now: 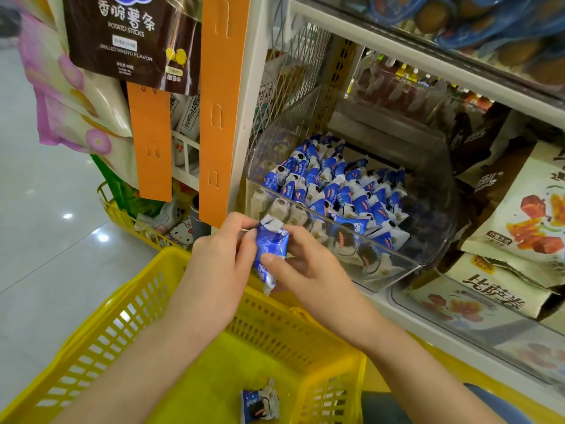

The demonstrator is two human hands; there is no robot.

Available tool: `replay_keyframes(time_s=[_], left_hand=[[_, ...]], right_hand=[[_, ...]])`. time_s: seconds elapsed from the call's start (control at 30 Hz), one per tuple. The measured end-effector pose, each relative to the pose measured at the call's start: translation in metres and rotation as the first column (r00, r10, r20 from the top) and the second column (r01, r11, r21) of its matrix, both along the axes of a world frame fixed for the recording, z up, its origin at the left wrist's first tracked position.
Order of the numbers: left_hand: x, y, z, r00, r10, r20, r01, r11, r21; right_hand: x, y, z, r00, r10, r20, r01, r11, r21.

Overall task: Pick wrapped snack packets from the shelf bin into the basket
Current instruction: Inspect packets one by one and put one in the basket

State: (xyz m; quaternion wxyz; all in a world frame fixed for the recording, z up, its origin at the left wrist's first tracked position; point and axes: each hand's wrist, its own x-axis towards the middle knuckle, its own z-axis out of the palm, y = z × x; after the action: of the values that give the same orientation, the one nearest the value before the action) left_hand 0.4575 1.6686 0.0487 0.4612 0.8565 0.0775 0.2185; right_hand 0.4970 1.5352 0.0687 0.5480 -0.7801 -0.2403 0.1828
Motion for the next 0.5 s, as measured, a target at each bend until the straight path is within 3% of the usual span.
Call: replay_keyframes(time_s=[0.2,0.27,0.4,0.5], left_hand=[[0.002,-0.002,0.004,0.998,-0.054,-0.021,0.052,0.995,-0.09],[0.001,-0.004,0.006,0.994,-0.101,-0.042,0.091,0.977,-0.192],[0.0,-0.012,0.008,0.932,-0.346,-0.105,0.22,0.773,-0.595],[0.001,-0.014,0.006,0.93,-0.338,-0.142,0.16,0.724,-0.671]], right_hand=[[0.006,-0.003,0.001,1.0,0.004,-0.023,-0.003,0.999,0.032],[0.007,-0.003,-0.002,0.999,-0.042,-0.003,0.042,0.998,0.053],[0.007,-0.007,-0.005,0.922,-0.1,0.374,0.158,0.979,-0.128],[-0.001,-0.005,-0.008,0.853,-0.036,0.52,0.162,0.966,-0.199]])
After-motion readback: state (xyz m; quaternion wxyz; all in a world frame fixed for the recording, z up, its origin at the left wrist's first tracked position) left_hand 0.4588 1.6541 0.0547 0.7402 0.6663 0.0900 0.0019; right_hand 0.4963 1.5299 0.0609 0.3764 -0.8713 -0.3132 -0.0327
